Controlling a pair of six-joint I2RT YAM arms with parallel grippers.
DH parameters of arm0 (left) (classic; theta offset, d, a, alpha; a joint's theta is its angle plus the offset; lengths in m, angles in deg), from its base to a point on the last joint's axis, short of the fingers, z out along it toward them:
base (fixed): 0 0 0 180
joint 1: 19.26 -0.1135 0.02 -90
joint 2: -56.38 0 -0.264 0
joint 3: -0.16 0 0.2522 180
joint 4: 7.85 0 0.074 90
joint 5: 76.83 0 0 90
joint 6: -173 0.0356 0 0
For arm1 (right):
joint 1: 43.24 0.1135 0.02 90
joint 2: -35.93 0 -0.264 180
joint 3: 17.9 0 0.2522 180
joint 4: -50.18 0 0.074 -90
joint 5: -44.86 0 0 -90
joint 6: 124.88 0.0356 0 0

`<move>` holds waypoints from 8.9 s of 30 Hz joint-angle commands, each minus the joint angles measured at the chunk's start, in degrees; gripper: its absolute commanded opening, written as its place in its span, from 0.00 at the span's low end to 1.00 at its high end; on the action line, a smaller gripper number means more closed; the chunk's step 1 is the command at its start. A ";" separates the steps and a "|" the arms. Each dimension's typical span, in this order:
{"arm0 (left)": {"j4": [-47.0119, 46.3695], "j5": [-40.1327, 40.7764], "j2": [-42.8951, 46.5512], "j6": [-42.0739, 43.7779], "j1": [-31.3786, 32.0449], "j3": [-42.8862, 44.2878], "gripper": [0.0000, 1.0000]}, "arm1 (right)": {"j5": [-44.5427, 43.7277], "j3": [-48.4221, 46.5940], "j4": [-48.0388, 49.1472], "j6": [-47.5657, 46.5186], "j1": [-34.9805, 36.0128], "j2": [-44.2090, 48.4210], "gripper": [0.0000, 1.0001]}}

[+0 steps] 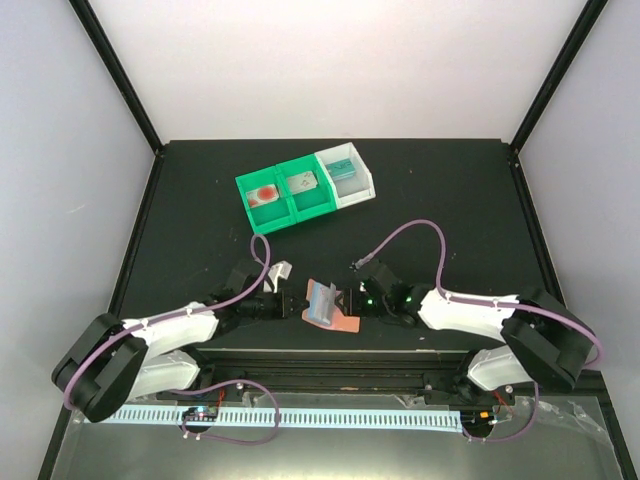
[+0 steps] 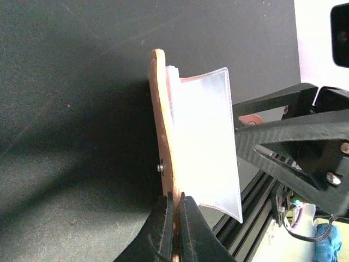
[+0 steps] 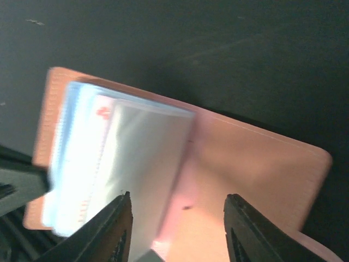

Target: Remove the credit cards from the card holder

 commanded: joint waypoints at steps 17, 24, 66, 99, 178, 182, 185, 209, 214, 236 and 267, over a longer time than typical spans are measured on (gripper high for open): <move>0.82 1.12 1.91 -0.27 0.27 0.21 0.02 | 4.80 -3.20 -0.15 -1.69 1.92 9.07 0.33; 0.07 0.90 1.38 -0.56 0.30 -0.09 0.02 | 6.82 -6.52 4.99 1.57 3.63 1.75 0.20; 18.87 13.87 11.91 5.50 0.54 3.60 0.50 | -0.08 0.56 12.07 -0.89 3.02 -7.68 0.15; -4.99 1.26 -8.14 4.21 0.72 -2.65 0.14 | -1.25 0.25 13.07 1.67 2.71 -12.49 0.17; -3.19 -5.88 20.87 -6.02 0.69 0.60 0.53 | 4.66 15.06 29.48 13.63 -0.94 26.25 0.01; -8.74 -8.63 21.32 -8.56 0.79 -0.26 0.53 | 6.64 16.15 35.17 16.73 -0.90 26.02 0.01; -12.70 -9.71 21.30 -10.42 0.86 -1.26 0.51 | 7.61 16.13 37.59 18.15 -0.84 24.96 0.01; 7.89 -16.87 26.02 6.03 0.89 6.75 0.01 | 11.33 -0.32 -1.56 -11.29 -1.71 30.45 0.25; 17.72 -21.44 27.76 12.84 0.92 9.99 0.02 | 13.30 -11.54 -17.56 -22.08 -1.82 29.56 0.27; 20.83 -26.11 29.84 15.11 0.87 10.16 0.02 | 29.58 -15.11 -19.75 -27.28 -1.81 21.51 0.19; 34.04 -9.51 31.58 16.42 0.88 16.15 0.71 | 18.18 -14.76 -19.34 -26.26 -2.37 23.24 0.01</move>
